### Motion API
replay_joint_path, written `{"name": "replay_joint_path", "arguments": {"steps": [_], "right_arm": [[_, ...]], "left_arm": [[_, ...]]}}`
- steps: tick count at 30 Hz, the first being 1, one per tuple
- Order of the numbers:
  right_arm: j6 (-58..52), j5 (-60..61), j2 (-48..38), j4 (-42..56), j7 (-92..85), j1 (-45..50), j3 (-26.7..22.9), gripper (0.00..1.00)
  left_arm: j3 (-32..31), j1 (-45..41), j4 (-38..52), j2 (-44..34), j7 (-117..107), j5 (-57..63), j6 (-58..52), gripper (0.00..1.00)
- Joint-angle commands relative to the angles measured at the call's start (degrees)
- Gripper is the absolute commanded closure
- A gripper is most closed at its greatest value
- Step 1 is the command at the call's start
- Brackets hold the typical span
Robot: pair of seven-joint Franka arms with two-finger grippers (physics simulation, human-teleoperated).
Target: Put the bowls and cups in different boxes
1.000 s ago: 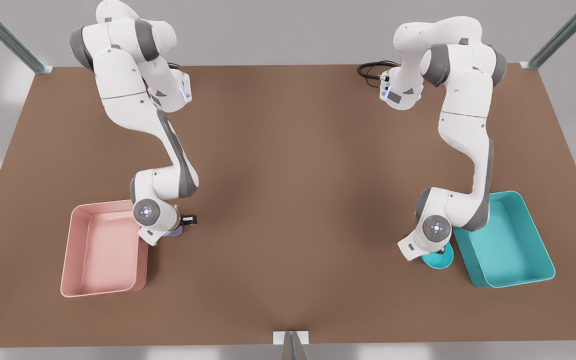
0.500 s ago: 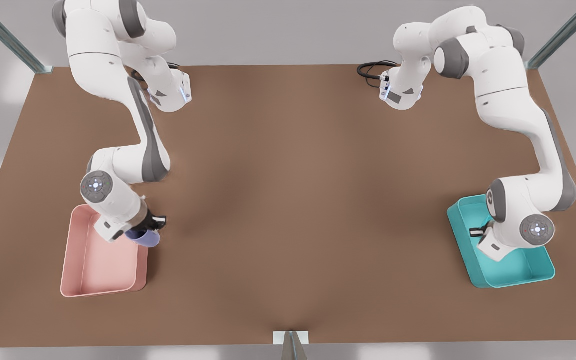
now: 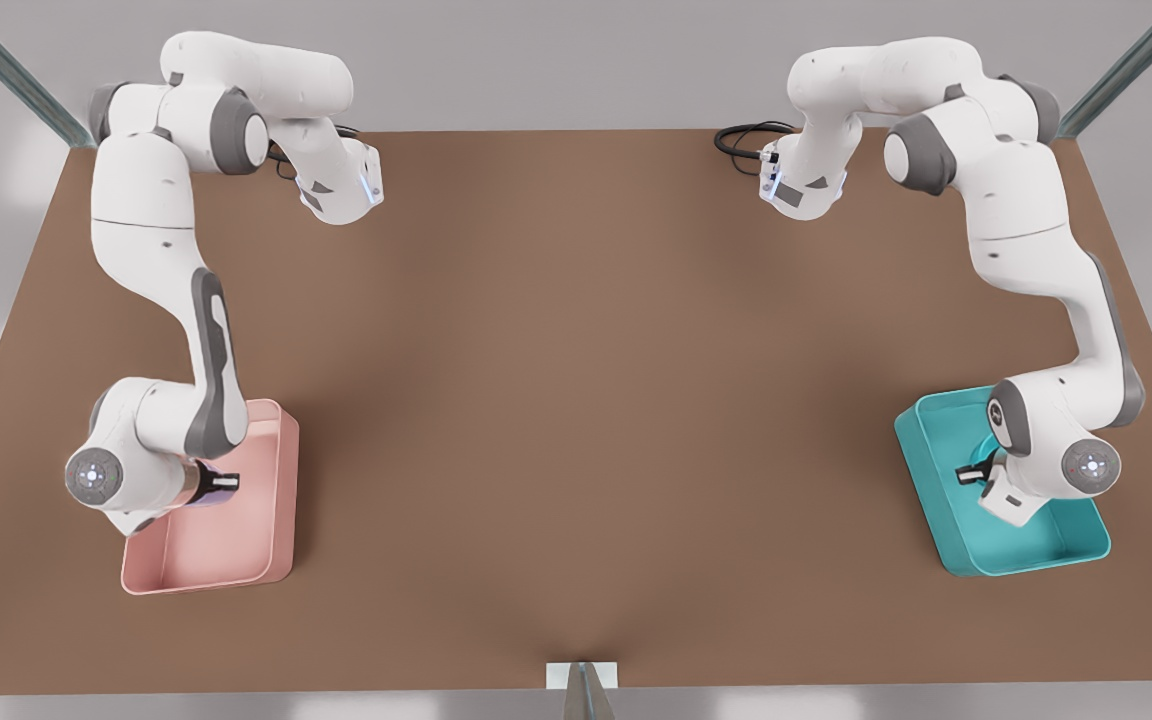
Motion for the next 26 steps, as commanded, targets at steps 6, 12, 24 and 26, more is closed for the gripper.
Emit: {"name": "replay_joint_path", "arguments": {"steps": [6,12,24,26], "right_arm": [[0.46,1.92,-0.05,0.21,-6.44,0.0,0.17,0.0],[-15.69,1.57,-13.75,0.04,-7.05,1.14,2.02,0.0],[-39.97,0.25,-35.73,-0.49,9.56,-2.29,5.62,0.0],[-39.97,0.42,-36.17,-0.67,9.56,-2.2,5.71,0.0]], "left_arm": [[0.22,0.63,0.2,-2.65,3.5,-0.21,-0.26,0.0],[-10.58,-3.06,0.73,-23.21,2.62,-0.12,-28.11,0.0],[-16.22,-8.07,0.9,-31.75,-3.97,0.14,-37.09,0.0],[-16.22,-8.25,0.99,-31.66,-3.97,0.23,-37.09,0.0]]}}
